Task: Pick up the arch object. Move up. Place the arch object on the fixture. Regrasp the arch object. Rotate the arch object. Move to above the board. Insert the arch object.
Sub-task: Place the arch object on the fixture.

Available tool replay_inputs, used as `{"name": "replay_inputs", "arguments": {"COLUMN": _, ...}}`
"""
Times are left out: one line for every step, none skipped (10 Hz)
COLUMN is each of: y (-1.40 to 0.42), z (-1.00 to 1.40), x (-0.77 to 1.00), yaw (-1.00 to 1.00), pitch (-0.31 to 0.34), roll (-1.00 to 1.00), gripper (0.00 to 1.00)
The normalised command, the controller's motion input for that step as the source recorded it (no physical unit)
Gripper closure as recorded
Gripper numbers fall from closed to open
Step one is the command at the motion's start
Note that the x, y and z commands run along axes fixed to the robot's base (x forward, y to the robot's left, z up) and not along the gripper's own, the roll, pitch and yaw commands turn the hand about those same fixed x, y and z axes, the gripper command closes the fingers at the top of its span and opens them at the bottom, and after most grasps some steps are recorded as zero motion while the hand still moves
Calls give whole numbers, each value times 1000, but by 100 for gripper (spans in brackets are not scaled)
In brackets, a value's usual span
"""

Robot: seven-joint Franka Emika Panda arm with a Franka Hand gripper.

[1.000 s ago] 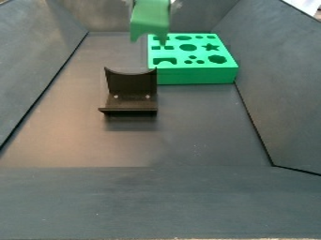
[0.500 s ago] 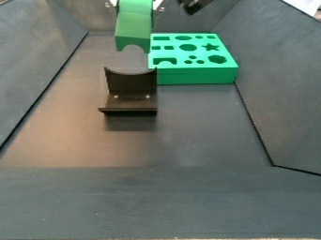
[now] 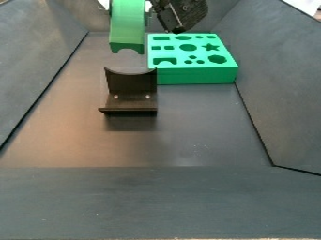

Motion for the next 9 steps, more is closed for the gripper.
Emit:
{"name": "replay_inputs", "arguments": {"y": 128, "z": -1000, "x": 124, "yaw": -52, "pitch": 235, "roll": -1000, "gripper": 100}}
{"name": "replay_inputs", "arguments": {"y": 139, "z": -1000, "x": 133, "yaw": -65, "pitch": 230, "roll": -1000, "gripper": 100}}
{"name": "replay_inputs", "arguments": {"y": 140, "z": -1000, "x": 142, "yaw": -94, "pitch": 250, "roll": -1000, "gripper": 100}}
{"name": "replay_inputs", "arguments": {"y": 134, "z": -1000, "x": 163, "yaw": -150, "pitch": 260, "roll": -904, "gripper": 100}}
{"name": "replay_inputs", "arguments": {"y": 135, "z": -1000, "x": 172, "yaw": -191, "pitch": 222, "roll": -743, "gripper": 100}}
{"name": "replay_inputs", "arguments": {"y": 137, "z": -1000, "x": 178, "yaw": -228, "pitch": 162, "roll": -520, "gripper": 100}}
{"name": "replay_inputs", "arguments": {"y": 141, "z": -1000, "x": 181, "yaw": -236, "pitch": 132, "roll": -405, "gripper": 100}}
{"name": "replay_inputs", "arguments": {"y": 133, "z": -1000, "x": 194, "yaw": -234, "pitch": 75, "roll": -238, "gripper": 100}}
{"name": "replay_inputs", "arguments": {"y": 120, "z": -833, "x": 175, "yaw": -219, "pitch": 19, "roll": -175, "gripper": 100}}
